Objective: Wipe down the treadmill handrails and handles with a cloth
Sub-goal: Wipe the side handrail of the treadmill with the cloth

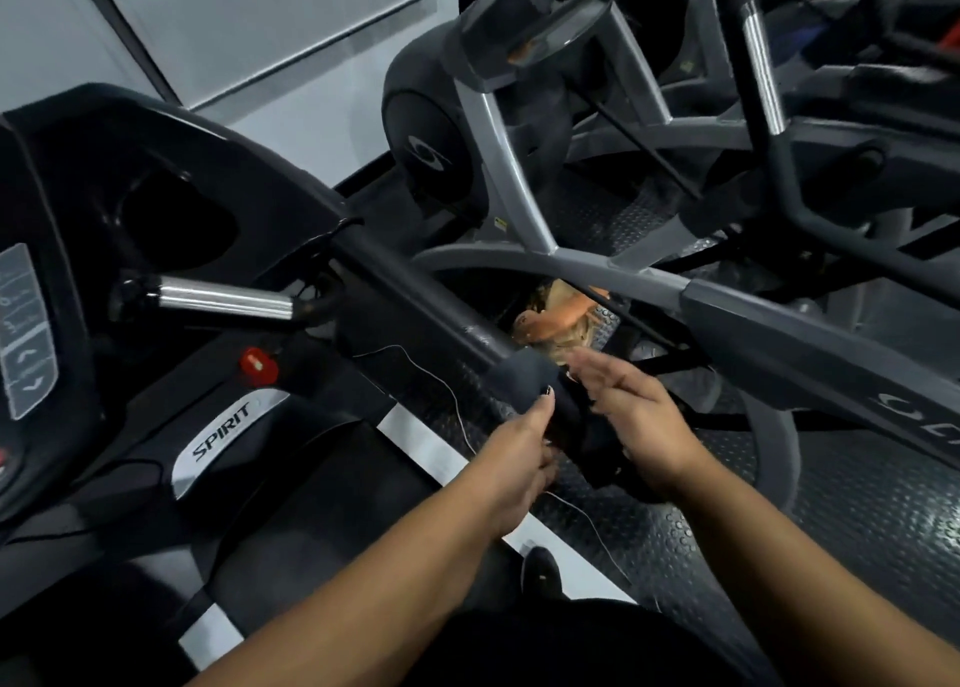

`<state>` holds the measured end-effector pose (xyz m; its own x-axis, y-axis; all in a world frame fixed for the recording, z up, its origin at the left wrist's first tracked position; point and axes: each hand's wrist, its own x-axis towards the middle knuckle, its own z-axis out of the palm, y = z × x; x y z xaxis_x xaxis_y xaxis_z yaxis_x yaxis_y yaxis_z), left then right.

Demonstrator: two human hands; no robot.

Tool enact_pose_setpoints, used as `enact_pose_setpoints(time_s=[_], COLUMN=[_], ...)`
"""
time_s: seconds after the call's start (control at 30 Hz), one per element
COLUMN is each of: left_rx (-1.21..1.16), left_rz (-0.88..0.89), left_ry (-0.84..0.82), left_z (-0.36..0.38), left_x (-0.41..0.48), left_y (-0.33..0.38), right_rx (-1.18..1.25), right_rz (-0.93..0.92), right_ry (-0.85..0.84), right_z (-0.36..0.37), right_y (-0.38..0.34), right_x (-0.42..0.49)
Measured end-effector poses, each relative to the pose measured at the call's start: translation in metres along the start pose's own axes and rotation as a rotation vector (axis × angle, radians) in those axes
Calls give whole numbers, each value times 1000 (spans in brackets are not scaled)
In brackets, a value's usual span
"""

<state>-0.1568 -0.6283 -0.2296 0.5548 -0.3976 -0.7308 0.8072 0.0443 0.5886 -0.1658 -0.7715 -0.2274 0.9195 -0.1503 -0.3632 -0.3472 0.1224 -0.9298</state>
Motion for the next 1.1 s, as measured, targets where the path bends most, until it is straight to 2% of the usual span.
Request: enact_pose_setpoints(time_s=[0.1, 0.27, 0.33, 0.47, 0.6, 0.77, 1.0, 1.1], left_rx=[-41, -240, -311, -532, -607, -689, -645, -654], left_rz=[57, 210, 227, 157, 154, 58, -32, 46], left_ry=[133, 503, 556, 569, 649, 578, 538, 528], left_z=[17, 12, 7, 26, 43, 74, 81, 74], left_x=[11, 52, 68, 54, 56, 47, 53, 57], left_y=[0, -11, -16, 6, 5, -23, -49, -42], right_rx=[59, -50, -40, 76, 42, 60, 88, 94], right_rz=[-40, -88, -85, -45, -36, -13, 62, 111], right_ry=[87, 201, 219, 272, 252, 288, 323, 330], right_z=[-18, -55, -69, -83, -93, -105, -119, -125], right_y=[6, 16, 18, 21, 31, 40, 47, 54], right_x=[4, 13, 16, 19, 18, 14, 11, 9])
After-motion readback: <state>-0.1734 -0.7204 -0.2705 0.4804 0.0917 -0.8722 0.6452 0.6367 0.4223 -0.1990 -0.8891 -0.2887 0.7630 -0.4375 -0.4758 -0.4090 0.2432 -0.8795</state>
